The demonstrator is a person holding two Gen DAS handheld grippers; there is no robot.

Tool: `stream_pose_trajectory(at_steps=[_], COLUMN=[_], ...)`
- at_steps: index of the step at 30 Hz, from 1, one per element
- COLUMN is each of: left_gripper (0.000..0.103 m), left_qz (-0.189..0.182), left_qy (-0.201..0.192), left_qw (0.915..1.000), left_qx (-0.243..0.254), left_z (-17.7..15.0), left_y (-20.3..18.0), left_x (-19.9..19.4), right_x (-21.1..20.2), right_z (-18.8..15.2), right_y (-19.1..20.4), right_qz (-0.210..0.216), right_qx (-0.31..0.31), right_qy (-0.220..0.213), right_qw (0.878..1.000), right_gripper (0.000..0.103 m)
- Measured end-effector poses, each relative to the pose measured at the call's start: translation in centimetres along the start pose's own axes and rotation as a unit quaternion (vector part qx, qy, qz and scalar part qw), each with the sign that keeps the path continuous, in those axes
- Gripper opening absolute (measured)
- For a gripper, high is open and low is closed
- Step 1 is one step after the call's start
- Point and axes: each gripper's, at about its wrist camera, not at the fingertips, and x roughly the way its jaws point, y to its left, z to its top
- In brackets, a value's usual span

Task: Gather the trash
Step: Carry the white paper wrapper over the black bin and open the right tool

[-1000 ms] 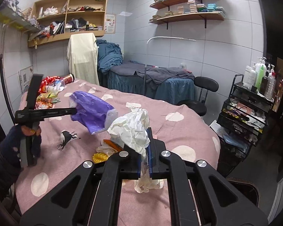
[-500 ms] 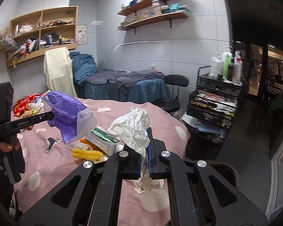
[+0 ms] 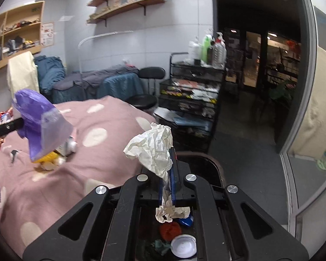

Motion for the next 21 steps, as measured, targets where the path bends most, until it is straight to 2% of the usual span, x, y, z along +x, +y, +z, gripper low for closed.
stream_pose_trajectory(at_steps=[11, 12, 14, 15, 16, 21], left_gripper=[0.005, 0.005, 0.005, 0.005, 0.005, 0.005], left_qz=[-0.014, -0.015, -0.017, -0.016, -0.015, -0.018], left_qy=[0.024, 0.026, 0.03, 0.032, 0.033, 0.039], left_qw=[0.9992, 0.9991, 0.9989, 0.9988, 0.9987, 0.998], left_qx=[0.027, 0.028, 0.03, 0.033, 0.036, 0.047], left_z=[-1.4, -1.5, -1.7, -1.8, -2.0, -2.2], left_y=[-3.2, -3.4, -3.6, -3.7, -3.9, -4.8], left_x=[2.2, 2.4, 2.6, 2.7, 2.8, 3.2], right_x=[5.9, 6.2, 6.7, 6.8, 6.6, 6.2], right_z=[-4.6, -5.0, -5.9, -6.3, -6.7, -7.8], right_y=[-2.0, -2.0, -2.0, -2.0, -2.0, -2.1], right_qz=[-0.023, -0.024, -0.026, -0.029, -0.035, -0.045], right_qx=[0.024, 0.027, 0.033, 0.036, 0.04, 0.047], right_qy=[0.088, 0.094, 0.106, 0.108, 0.102, 0.11], right_qw=[0.996, 0.995, 0.993, 0.993, 0.993, 0.992], right_gripper=[0.008, 0.013, 0.037, 0.066, 0.075, 0.076])
